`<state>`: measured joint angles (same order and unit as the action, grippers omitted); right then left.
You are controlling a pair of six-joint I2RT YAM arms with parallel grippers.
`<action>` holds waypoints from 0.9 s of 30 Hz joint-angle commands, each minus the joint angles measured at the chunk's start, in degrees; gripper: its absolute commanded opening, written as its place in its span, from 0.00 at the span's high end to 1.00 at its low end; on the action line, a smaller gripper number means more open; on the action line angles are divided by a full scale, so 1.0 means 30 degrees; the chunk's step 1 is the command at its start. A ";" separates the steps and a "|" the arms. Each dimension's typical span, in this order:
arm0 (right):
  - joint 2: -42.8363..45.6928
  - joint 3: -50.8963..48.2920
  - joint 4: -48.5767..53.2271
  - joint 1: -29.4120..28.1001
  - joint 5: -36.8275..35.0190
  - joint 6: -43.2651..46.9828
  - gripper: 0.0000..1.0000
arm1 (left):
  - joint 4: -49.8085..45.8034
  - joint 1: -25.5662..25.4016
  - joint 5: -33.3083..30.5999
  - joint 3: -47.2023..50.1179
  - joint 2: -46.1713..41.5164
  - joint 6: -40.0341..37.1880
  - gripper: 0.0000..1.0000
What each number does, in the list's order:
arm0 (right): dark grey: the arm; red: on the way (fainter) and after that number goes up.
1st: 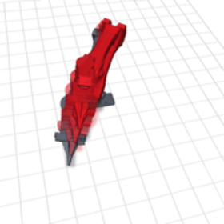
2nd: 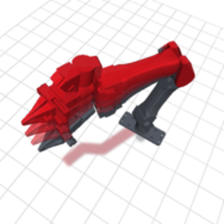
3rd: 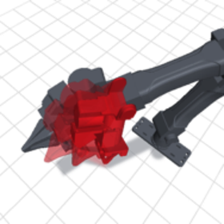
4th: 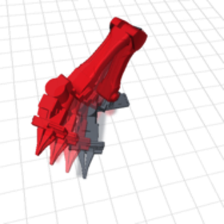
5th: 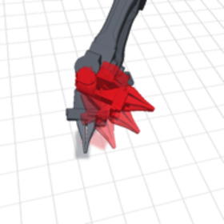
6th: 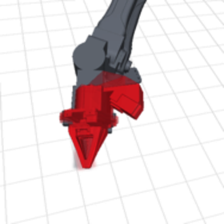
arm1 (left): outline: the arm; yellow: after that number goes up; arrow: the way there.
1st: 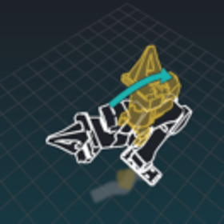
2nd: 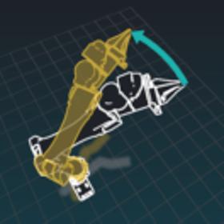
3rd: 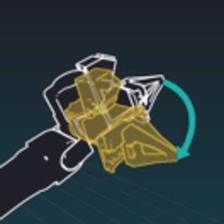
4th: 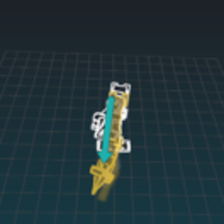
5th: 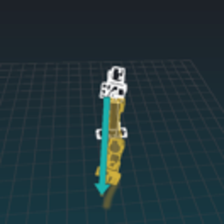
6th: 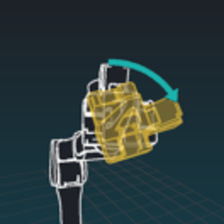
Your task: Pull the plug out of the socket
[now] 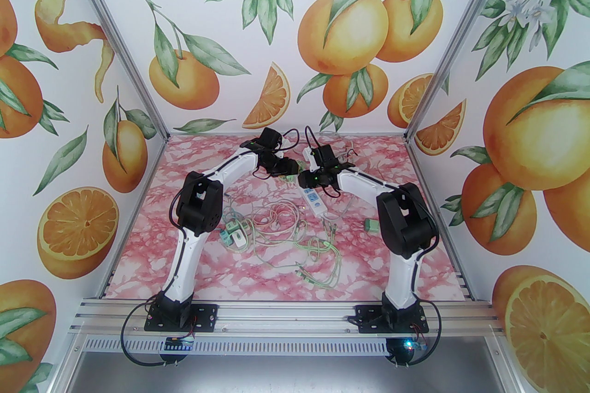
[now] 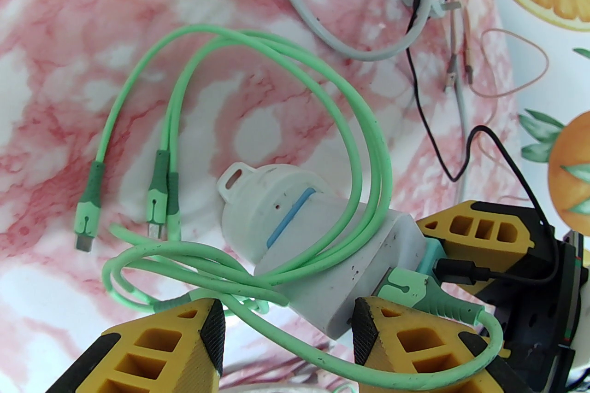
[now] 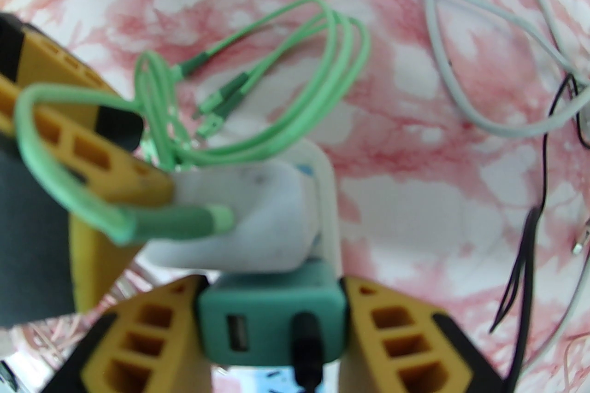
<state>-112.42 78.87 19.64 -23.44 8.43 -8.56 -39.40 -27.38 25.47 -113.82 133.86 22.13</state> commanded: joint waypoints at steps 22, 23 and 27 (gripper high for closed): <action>0.2440 0.1220 0.1157 -0.1390 -0.3065 0.1333 0.71 | -0.2470 -0.0250 -0.1851 0.0748 0.1170 -0.0316 0.50; 0.2682 0.1201 0.1158 -0.1230 -0.3031 0.1098 0.71 | -0.2507 -0.0223 -0.1826 0.0683 0.1148 -0.0291 0.50; 0.3877 0.0584 0.1084 0.0019 -0.2159 -0.0399 0.70 | -0.2521 -0.0221 -0.1680 0.0087 0.1057 -0.0098 0.50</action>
<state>-106.24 80.25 24.69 -26.44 0.82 -5.65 -40.03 -27.81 25.67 -114.06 133.86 22.17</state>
